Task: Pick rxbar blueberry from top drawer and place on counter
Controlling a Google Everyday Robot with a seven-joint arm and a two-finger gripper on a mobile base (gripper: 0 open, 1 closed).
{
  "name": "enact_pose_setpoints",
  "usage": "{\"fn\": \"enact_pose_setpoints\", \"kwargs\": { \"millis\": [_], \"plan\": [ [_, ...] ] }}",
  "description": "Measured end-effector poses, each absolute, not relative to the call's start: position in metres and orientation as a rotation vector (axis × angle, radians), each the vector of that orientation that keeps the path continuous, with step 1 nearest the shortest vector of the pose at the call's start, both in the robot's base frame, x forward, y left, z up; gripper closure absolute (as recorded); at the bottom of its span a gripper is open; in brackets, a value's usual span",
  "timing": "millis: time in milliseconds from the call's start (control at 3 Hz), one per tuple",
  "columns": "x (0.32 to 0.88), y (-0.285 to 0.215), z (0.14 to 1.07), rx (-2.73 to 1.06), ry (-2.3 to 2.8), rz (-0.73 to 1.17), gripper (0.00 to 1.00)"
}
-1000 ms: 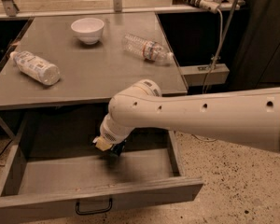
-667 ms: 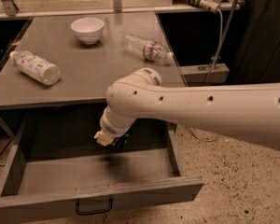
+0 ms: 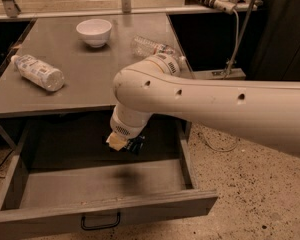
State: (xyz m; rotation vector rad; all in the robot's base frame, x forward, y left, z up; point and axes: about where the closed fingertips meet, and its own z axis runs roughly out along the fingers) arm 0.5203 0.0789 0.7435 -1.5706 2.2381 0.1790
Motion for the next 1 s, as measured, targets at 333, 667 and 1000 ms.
{"fn": "enact_pose_setpoints", "kwargs": {
  "millis": [333, 667, 1000],
  "plan": [
    [0.516, 0.067, 0.759, -1.574, 2.257, 0.141, 1.00],
    [0.515, 0.058, 0.778, -1.569, 2.252, 0.098, 1.00],
    [0.517, 0.052, 0.803, -1.554, 2.231, 0.042, 1.00]
  ]
}}
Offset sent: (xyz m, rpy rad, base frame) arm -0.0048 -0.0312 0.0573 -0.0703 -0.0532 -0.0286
